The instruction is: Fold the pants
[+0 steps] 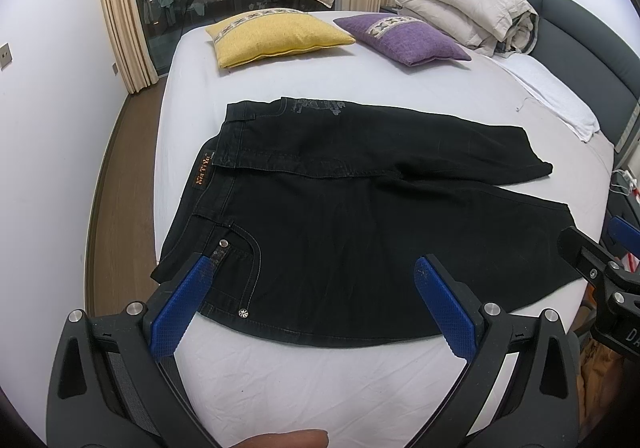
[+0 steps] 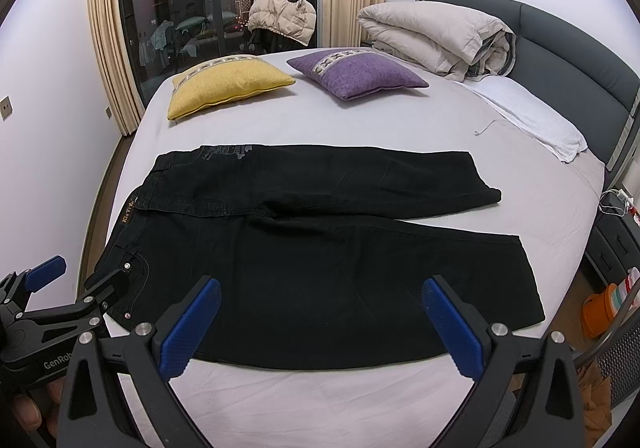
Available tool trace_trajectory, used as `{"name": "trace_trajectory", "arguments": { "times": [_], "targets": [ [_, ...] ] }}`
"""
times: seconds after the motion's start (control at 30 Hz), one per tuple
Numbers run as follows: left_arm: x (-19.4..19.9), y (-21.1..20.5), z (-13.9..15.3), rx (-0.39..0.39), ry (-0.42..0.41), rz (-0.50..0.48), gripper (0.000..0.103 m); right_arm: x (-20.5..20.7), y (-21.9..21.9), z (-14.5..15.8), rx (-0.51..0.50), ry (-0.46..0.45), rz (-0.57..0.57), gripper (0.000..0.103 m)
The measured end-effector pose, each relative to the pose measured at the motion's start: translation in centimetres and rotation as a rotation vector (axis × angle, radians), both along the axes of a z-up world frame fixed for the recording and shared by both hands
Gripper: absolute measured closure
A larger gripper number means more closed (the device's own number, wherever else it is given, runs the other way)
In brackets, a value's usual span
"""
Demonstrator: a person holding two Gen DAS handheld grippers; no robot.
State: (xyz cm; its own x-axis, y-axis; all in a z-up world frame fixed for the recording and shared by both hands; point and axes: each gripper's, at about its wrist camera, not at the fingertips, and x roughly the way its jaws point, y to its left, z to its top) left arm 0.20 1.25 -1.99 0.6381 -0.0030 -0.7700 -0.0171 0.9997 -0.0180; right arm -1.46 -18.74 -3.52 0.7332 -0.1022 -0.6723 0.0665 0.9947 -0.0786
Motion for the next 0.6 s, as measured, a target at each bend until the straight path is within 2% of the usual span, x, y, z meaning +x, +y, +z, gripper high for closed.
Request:
{"name": "trace_trajectory", "arguments": {
  "times": [0.4, 0.6],
  "targets": [
    [0.0, 0.1, 0.0, 0.0, 0.002, 0.0, 0.0, 0.0, 0.0, 0.0, 0.001, 0.002, 0.0, 0.0],
    [-0.1, 0.1, -0.3, -0.001, 0.005, 0.0, 0.0, -0.5, 0.7, -1.1, 0.002, 0.005, 0.001, 0.0]
  ]
}}
